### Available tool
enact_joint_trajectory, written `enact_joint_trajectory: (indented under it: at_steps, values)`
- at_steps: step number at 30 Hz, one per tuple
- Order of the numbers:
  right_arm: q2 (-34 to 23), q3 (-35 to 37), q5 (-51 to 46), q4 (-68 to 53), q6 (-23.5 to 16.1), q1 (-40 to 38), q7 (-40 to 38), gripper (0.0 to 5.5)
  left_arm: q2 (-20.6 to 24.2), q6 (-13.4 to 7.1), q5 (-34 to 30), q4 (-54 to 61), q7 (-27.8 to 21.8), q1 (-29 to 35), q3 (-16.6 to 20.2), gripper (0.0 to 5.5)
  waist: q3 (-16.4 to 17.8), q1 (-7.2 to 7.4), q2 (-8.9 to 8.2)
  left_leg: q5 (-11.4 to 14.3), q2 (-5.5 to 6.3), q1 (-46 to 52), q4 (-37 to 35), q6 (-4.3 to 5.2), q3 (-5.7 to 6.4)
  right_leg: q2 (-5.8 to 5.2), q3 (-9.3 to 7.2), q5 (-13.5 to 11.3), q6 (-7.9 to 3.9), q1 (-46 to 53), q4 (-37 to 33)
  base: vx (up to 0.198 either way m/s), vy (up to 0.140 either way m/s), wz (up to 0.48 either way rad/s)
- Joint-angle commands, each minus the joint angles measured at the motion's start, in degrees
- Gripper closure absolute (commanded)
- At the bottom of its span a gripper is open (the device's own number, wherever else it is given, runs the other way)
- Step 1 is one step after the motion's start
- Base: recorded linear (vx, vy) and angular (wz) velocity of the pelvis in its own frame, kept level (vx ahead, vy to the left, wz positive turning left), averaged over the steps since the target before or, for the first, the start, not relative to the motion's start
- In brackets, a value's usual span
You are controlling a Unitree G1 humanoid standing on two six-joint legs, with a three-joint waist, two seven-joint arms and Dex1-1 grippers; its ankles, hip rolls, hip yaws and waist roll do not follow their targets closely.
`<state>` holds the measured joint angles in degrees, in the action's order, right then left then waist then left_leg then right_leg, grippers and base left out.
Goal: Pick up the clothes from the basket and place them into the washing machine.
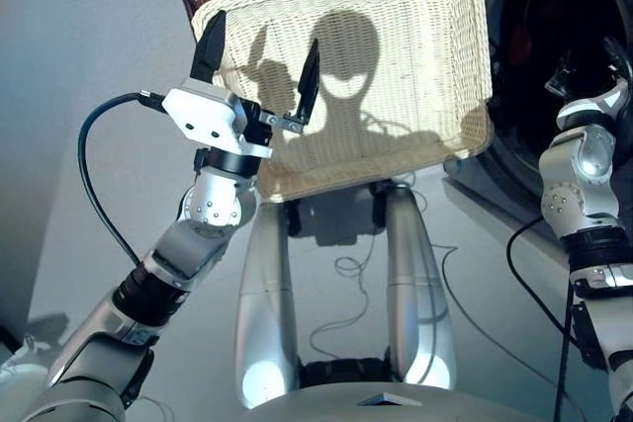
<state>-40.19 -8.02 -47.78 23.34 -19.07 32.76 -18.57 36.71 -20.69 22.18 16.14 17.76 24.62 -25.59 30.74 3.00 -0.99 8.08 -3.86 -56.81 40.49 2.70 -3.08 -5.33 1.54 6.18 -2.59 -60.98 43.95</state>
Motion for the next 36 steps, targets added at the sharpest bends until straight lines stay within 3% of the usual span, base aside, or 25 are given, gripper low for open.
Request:
enact_joint_trajectory:
  at_steps: [1, 9, 10, 14, 16, 19, 27, 33, 36]
  values:
    - [-3.1, -16.6, 10.9, -17.8, -2.7, -5.9, 17.9, 0.00, 2.3, -2.2, -1.8, 4.5, -2.9, -1.7, 1.2, 0.00, -1.0, -0.35, -1.23, -4.4, 0.89, 0.5, -5.4, 0.53, 0.59, -0.55, 0.79, -3.7, -3.48, 1.8, -6.0, 0.000, 0.000, 0.000]
    - [-3.8, -24.9, 7.3, -11.4, 4.6, -7.9, 28.7, 0.00, 2.1, -1.9, -0.5, 1.8, -7.8, -2.0, -0.7, 0.00, -1.0, -0.80, -0.85, -4.7, 1.40, 2.1, -6.4, 0.73, 0.60, -1.05, 0.62, -4.0, -3.73, 3.5, -6.9, 0.000, 0.000, 0.000]
    - [-3.6, -26.4, 7.4, -8.6, 6.9, -8.7, 30.8, 0.00, 2.1, -2.0, -0.5, 1.5, -8.6, -1.6, -0.8, 0.00, -1.0, -0.94, -0.78, -4.7, 1.43, 2.3, -6.2, 0.78, 0.70, -1.10, 0.62, -4.0, -3.79, 3.7, -6.9, 0.000, 0.000, 0.000]
    - [-2.6, -28.2, 11.9, -2.2, 9.4, -8.5, 30.4, 0.00, 2.2, -2.2, -0.9, 1.2, -9.0, -1.0, -1.2, 0.00, -1.0, -1.20, -0.70, -4.7, 1.61, 2.3, -6.2, 0.78, 0.73, -1.13, 0.55, -4.0, -3.78, 3.8, -6.9, 0.001, 0.003, 0.049]
    - [-1.6, -28.4, 18.3, 1.3, 9.2, -6.2, 26.1, 0.00, 2.3, -2.0, -1.2, 1.0, -8.6, -0.9, -1.4, 0.00, -1.0, -1.29, -0.46, -4.6, 1.64, 2.1, -6.0, 0.76, 0.71, -1.09, 0.55, -3.9, -3.66, 3.6, -6.9, 0.000, 0.000, 0.000]
    - [4.8, -27.9, 17.0, 10.4, 9.6, 0.1, 22.1, 0.00, 1.5, -1.7, -0.2, 1.7, -7.3, -0.3, -2.1, 0.00, -1.0, -1.90, 0.34, -4.6, 1.60, 1.6, -5.8, 0.63, 0.49, -1.02, 0.60, -4.2, -3.42, 3.0, -7.0, 0.000, 0.000, 0.000]
    - [10.3, -29.1, 22.2, 22.6, 10.3, 11.9, 17.2, 0.00, 0.0, -1.0, 1.2, 1.8, -5.9, 0.9, -2.9, 0.00, -1.0, -2.93, 1.35, -4.5, 1.53, 1.3, -5.7, 0.60, 0.29, -0.82, 0.68, -4.1, -3.07, 2.5, -6.8, 0.000, 0.000, 0.000]
    - [9.8, -28.4, 20.2, 16.5, 9.1, 7.9, 18.3, 0.00, -1.4, -0.4, 2.5, 0.7, -6.7, -0.7, -2.4, 0.00, -1.0, -2.61, 1.10, -4.7, 1.36, 2.9, -6.3, 0.67, 0.24, -1.05, 0.23, -3.5, -3.04, 3.9, -6.9, 0.000, 0.000, 0.000]
    - [10.7, -24.5, 14.3, 9.4, 5.7, -0.4, 19.5, 0.00, -5.7, 0.0, 10.0, -5.1, -9.4, -4.8, -2.2, 0.00, -1.0, -2.20, 0.56, -5.0, 1.14, 6.9, -8.1, 0.71, 0.13, -1.28, -0.34, -3.3, -3.19, 7.6, -7.8, 0.061, -0.022, 0.009]
